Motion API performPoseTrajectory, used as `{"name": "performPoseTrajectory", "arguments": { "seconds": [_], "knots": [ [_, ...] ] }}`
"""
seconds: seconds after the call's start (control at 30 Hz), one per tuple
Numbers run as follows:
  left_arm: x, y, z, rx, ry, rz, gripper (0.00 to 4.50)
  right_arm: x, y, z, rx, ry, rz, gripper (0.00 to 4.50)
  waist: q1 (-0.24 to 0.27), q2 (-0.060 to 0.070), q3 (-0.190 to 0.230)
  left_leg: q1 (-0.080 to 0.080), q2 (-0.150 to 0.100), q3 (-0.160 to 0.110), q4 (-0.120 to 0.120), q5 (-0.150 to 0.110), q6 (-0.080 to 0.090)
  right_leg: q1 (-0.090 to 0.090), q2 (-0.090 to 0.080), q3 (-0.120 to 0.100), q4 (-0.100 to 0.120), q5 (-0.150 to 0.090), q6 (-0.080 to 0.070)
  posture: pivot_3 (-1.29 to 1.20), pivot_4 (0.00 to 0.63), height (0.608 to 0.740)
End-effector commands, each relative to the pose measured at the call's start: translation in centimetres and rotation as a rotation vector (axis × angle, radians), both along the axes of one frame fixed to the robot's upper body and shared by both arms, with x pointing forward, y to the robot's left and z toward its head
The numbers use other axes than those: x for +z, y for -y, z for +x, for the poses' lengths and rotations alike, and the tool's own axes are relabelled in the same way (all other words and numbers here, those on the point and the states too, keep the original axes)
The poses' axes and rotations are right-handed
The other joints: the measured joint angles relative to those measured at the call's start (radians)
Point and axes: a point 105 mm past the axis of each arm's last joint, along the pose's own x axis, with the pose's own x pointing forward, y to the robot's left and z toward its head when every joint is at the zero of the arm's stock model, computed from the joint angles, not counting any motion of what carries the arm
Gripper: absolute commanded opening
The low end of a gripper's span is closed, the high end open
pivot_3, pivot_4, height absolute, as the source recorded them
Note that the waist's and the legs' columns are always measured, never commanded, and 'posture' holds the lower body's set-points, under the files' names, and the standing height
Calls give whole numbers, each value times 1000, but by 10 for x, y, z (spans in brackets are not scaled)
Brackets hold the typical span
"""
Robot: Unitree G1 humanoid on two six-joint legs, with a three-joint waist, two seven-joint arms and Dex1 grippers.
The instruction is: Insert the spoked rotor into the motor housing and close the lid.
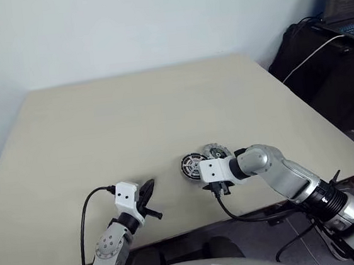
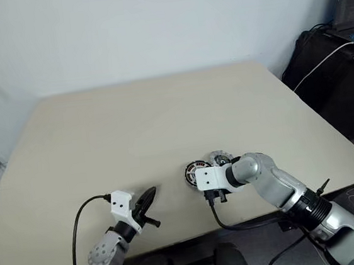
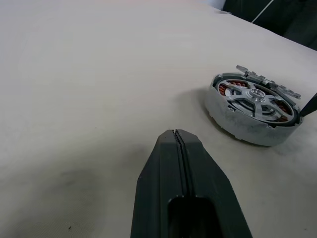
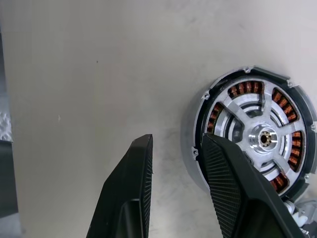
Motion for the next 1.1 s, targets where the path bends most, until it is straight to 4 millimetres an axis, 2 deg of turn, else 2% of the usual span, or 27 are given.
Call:
{"name": "performPoseTrajectory", "arguments": {
  "seconds": [0.03, 0.43, 0.73, 1.1],
  "knots": [
    [14, 3, 4, -4, 54, -21, 0, 8, 2, 11, -4, 42, 0, 1710, 0, 0, 0, 0, 0, 0, 0, 0, 0, 0, 0, 0, 0, 0, 0, 0, 0, 740],
    [14, 3, 2, 1, 51, -22, 0, 11, 8, 23, -52, 63, 2, 1710, 3, 0, 0, 0, -1, 0, 0, 0, 0, 0, 0, 0, 0, 0, 0, 0, 0, 740],
    [14, 4, 3, -2, 52, -26, 0, 4, 16, 23, -67, 40, -33, 1710, 5, 0, 0, 0, -2, 0, 0, 0, 0, 0, 0, 0, 0, 0, 0, 0, 0, 740],
    [14, 5, 3, 4, 52, -30, 0, -7, 16, 25, -71, 26, -58, 1710, 4, 0, 0, 0, -2, 0, 0, 0, 0, 1, 0, 0, 0, 0, 0, 0, 0, 740]
  ]
}}
